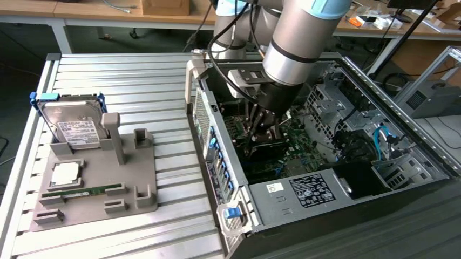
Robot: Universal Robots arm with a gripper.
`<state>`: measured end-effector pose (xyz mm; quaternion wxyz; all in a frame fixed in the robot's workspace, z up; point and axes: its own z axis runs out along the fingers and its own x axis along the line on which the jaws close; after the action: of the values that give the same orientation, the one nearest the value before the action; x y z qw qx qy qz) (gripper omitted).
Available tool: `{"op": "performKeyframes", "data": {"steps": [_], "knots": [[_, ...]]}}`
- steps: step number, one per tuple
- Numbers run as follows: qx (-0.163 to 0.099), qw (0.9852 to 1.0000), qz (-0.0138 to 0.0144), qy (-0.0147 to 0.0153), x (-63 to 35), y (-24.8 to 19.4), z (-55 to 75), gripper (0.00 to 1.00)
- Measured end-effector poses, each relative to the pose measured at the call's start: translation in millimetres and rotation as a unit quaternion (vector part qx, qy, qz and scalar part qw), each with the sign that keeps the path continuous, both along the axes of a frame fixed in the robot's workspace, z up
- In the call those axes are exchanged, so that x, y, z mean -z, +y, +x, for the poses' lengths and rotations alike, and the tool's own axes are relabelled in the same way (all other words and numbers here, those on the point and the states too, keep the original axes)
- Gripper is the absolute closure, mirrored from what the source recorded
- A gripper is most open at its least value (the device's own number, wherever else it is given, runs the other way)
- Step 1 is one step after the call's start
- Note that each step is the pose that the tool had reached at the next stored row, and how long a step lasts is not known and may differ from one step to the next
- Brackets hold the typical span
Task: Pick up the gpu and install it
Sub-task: 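Press down on the gpu until it lock into place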
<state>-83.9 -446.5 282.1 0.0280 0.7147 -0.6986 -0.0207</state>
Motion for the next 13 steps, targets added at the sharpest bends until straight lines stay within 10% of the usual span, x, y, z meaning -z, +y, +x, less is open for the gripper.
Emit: {"op": "performKeyframes", "data": {"steps": [13], "knots": [[0.000, 1.0000, -0.0013, 0.0001, 4.5, 0.2, -4.6, 0.89]]}}
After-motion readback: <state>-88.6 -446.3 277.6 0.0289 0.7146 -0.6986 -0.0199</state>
